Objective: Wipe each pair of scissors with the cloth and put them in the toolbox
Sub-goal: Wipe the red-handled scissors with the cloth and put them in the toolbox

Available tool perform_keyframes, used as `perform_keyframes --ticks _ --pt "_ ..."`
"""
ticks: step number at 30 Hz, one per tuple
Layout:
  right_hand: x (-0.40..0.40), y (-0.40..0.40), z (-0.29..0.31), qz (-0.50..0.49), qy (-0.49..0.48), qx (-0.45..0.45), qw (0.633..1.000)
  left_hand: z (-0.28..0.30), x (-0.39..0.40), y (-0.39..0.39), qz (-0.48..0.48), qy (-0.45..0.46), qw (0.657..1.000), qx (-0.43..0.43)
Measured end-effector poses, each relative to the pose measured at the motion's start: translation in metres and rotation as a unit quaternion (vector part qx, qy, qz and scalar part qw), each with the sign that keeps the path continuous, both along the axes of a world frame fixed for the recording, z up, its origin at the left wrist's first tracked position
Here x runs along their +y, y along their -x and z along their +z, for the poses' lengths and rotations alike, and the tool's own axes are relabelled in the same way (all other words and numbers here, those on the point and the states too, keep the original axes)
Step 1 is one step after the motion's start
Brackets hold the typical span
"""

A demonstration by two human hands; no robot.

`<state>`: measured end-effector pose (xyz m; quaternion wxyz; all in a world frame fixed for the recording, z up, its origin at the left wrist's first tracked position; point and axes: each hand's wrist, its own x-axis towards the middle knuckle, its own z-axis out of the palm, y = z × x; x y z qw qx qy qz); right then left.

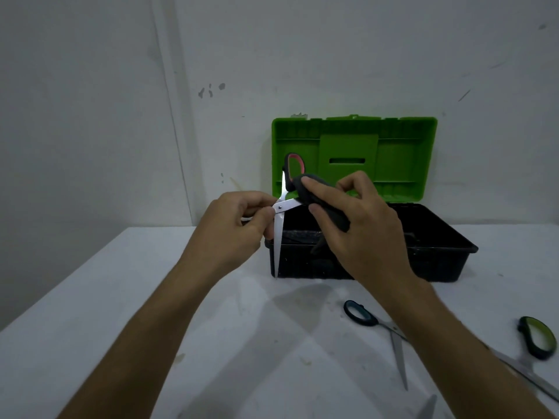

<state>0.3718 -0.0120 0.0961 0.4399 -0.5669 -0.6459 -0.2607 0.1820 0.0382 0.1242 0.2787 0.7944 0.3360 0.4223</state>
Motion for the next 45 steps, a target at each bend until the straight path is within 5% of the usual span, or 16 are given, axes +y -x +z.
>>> perform_keyframes --ticks 6,13,21,27,31,36,45 --pt "0.002 -0.025 -0.001 -0.037 0.006 0.064 0.997 -0.005 0.005 0.001 0.022 0.012 1.000 0.014" --pt "-0.001 0.002 -0.001 0.094 0.028 -0.033 0.995 0.001 0.003 0.003 -0.016 0.004 1.000 -0.008" --pt "-0.007 -0.043 0.014 -0.033 0.015 0.050 0.998 0.000 0.006 0.007 0.000 0.000 1.000 0.021" --pt "-0.011 -0.009 0.016 0.101 0.077 -0.022 0.992 -0.002 0.006 0.003 -0.009 0.007 1.000 0.004" --pt "-0.005 -0.011 0.013 0.081 0.054 0.013 0.995 0.003 0.008 0.012 -0.005 -0.013 1.000 -0.002" --pt "-0.012 -0.043 0.021 0.019 0.008 0.096 0.995 0.006 0.007 0.020 0.059 -0.101 0.991 0.065" --pt "-0.023 -0.029 0.036 0.120 0.004 0.088 0.989 -0.001 0.001 0.011 0.133 -0.139 0.969 0.153"
